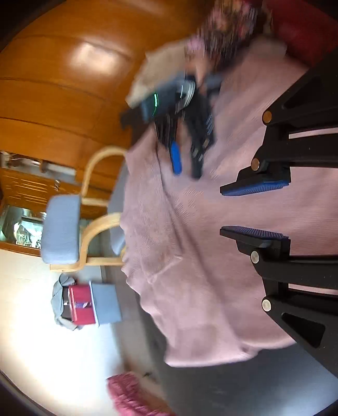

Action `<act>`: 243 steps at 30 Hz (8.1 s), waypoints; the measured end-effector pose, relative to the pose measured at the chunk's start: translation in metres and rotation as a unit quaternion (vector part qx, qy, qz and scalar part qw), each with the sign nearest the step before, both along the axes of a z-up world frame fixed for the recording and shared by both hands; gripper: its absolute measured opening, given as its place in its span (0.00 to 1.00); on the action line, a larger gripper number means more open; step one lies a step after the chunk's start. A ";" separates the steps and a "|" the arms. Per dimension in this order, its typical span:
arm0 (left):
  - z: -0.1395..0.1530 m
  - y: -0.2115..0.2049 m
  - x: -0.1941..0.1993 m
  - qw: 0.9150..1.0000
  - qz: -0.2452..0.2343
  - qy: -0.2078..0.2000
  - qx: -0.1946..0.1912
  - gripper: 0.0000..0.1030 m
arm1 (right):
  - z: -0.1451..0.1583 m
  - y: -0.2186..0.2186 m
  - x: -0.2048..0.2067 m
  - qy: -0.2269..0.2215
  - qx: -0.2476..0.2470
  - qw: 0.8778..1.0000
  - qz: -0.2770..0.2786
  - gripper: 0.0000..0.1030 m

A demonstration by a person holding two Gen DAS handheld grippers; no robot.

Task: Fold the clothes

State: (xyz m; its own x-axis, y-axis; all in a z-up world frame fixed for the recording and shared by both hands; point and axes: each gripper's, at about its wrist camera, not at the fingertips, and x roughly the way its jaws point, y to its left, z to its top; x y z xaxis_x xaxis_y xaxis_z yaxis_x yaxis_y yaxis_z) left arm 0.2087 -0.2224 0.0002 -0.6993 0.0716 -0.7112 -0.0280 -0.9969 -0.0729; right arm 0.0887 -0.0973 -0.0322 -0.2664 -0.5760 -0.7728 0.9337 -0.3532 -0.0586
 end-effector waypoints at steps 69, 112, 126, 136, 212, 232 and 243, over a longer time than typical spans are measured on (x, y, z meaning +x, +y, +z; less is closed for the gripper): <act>-0.055 -0.032 -0.019 0.992 0.051 -0.021 0.115 0.23 | 0.022 0.158 -0.084 -0.044 0.032 0.995 -0.080 0.26; -0.058 -0.003 -0.035 0.998 0.061 -0.023 0.026 0.24 | 0.015 0.140 -0.017 0.075 0.030 0.996 -0.021 0.44; -0.016 0.045 -0.011 0.999 -0.025 0.011 0.033 0.24 | 0.059 0.110 0.040 0.011 -0.026 0.996 0.082 0.48; -0.055 0.072 0.025 0.991 -0.118 -0.030 -0.059 0.33 | 0.019 0.124 0.066 0.037 0.040 0.983 0.177 0.45; -0.022 -0.147 -0.281 0.969 0.091 0.065 0.219 0.03 | 0.013 -0.080 -0.314 -0.321 -0.216 0.920 -0.061 0.06; -0.050 -0.087 -0.069 0.947 0.040 0.070 0.311 0.03 | 0.000 0.033 -0.134 -0.278 -0.160 0.947 0.013 0.10; -0.073 -0.104 -0.057 0.862 0.189 0.047 0.467 0.32 | -0.001 0.044 -0.135 -0.391 -0.267 0.878 -0.063 0.62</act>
State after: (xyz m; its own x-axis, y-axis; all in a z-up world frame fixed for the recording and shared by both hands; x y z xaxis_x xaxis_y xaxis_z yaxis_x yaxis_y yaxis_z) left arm 0.1515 -0.3262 -0.0729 -0.8494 0.3373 -0.4059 0.2374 -0.4427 -0.8647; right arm -0.0462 -0.0531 -0.0331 0.1371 -0.9164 -0.3760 0.5661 -0.2390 0.7889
